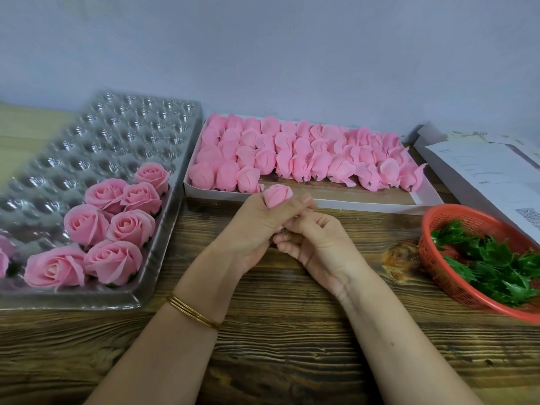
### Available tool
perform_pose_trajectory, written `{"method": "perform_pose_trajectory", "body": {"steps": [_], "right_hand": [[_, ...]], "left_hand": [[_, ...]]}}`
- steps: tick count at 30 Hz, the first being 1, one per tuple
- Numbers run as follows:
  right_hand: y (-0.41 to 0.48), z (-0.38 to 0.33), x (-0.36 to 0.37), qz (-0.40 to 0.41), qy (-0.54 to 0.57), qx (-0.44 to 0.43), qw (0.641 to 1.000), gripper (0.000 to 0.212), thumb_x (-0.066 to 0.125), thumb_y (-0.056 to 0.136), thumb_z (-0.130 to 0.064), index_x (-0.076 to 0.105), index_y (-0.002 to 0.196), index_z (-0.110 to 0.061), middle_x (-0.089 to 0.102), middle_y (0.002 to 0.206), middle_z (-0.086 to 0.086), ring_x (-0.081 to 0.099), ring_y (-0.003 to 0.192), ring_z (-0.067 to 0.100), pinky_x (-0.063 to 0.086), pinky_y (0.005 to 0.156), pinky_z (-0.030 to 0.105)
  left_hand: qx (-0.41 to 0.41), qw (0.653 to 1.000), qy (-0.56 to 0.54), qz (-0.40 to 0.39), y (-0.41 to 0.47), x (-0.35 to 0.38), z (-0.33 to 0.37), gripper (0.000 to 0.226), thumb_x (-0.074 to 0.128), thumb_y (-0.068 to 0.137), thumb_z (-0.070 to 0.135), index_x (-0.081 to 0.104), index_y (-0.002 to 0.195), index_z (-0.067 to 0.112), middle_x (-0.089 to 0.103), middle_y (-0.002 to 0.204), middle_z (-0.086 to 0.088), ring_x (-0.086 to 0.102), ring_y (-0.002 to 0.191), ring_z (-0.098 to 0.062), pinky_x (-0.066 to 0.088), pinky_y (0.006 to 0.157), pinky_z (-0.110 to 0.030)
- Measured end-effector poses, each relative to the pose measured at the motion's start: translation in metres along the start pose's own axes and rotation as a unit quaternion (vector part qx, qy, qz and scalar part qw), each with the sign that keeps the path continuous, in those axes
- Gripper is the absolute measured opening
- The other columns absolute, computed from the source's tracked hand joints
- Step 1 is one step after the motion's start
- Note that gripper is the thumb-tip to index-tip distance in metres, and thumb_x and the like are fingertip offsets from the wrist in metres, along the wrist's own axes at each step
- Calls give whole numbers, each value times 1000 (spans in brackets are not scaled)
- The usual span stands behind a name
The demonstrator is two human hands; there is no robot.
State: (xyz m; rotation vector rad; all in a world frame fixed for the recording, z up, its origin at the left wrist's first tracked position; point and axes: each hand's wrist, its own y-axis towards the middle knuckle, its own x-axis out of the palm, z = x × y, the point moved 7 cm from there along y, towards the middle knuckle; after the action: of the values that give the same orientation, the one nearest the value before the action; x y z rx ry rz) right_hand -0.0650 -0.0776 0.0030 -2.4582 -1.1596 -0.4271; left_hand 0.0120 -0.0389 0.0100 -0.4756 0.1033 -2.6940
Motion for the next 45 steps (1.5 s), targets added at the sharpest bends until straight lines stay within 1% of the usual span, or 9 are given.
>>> {"method": "perform_pose_trajectory", "body": {"steps": [7, 15, 20, 24, 28, 31, 36, 42, 45], "right_hand": [[1, 1, -2, -4, 3, -20, 1000, 34, 74, 63, -2, 72, 97, 1, 71, 79, 11, 71, 73, 15, 58, 65, 22], [0, 0, -2, -21, -15, 14, 1000, 12, 73, 67, -10, 76, 76, -5, 69, 71, 10, 68, 65, 13, 58, 63, 21], [-2, -2, -5, -23, -12, 37, 999, 14, 64, 78, 5, 73, 88, -1, 71, 78, 12, 70, 72, 17, 60, 69, 25], [-3, -13, -20, 37, -21, 25, 999, 22, 52, 87, 7, 71, 97, 2, 73, 83, 15, 70, 69, 17, 59, 66, 25], [-9, -31, -39, 111, -48, -22, 992, 16, 55, 89, 6, 70, 88, -1, 73, 74, 12, 67, 61, 14, 57, 59, 21], [-16, -52, -56, 161, -88, -68, 981, 13, 59, 88, 7, 68, 82, 0, 72, 71, 10, 65, 59, 13, 55, 57, 19], [-35, -89, -79, 223, -192, -151, 944, 16, 62, 87, 7, 69, 80, -6, 68, 62, 0, 62, 56, 9, 54, 58, 18], [-68, -127, -129, 364, -354, -187, 841, 13, 71, 83, -7, 72, 77, -19, 69, 60, -8, 63, 57, 5, 54, 55, 16], [-80, -131, -157, 436, -428, -134, 780, 5, 71, 81, -17, 72, 84, -21, 72, 74, -1, 70, 77, 20, 60, 65, 34]], "left_hand": [[2, 1000, 10, 27, 0, -4, -1, 38, 72, 80, 31, 73, 104, 2, 70, 104, -30, 70, 90, -29, 57, 79, -37], [25, 1000, 9, -8, 2, -1, 1, 50, 74, 73, 34, 71, 105, -5, 75, 92, -8, 72, 94, -17, 58, 85, -29], [68, 996, 46, 44, 1, -7, 6, 54, 76, 71, 38, 70, 99, -8, 71, 95, -21, 69, 86, -17, 58, 80, -31], [73, 989, 67, 107, 1, -16, 7, 37, 74, 85, 29, 69, 97, -7, 68, 101, -27, 66, 90, -22, 54, 93, -45], [61, 986, 84, 131, 3, -20, 6, 16, 72, 88, 30, 73, 79, 16, 72, 75, -3, 65, 74, -8, 55, 73, -25], [50, 986, 92, 127, 5, -20, 4, 18, 71, 89, 32, 71, 79, 17, 68, 67, 7, 61, 64, -1, 50, 61, -16], [39, 987, 93, 123, 4, -18, 3, 20, 71, 89, 30, 68, 74, 17, 65, 65, 5, 57, 59, 0, 50, 64, -20], [32, 989, 90, 112, 5, -18, 2, 19, 70, 89, 31, 69, 76, 17, 66, 66, 6, 59, 61, -1, 50, 67, -22], [32, 990, 83, 114, 6, -18, 1, 19, 71, 88, 31, 69, 77, 16, 67, 68, 4, 60, 64, -4, 50, 69, -26]]}}
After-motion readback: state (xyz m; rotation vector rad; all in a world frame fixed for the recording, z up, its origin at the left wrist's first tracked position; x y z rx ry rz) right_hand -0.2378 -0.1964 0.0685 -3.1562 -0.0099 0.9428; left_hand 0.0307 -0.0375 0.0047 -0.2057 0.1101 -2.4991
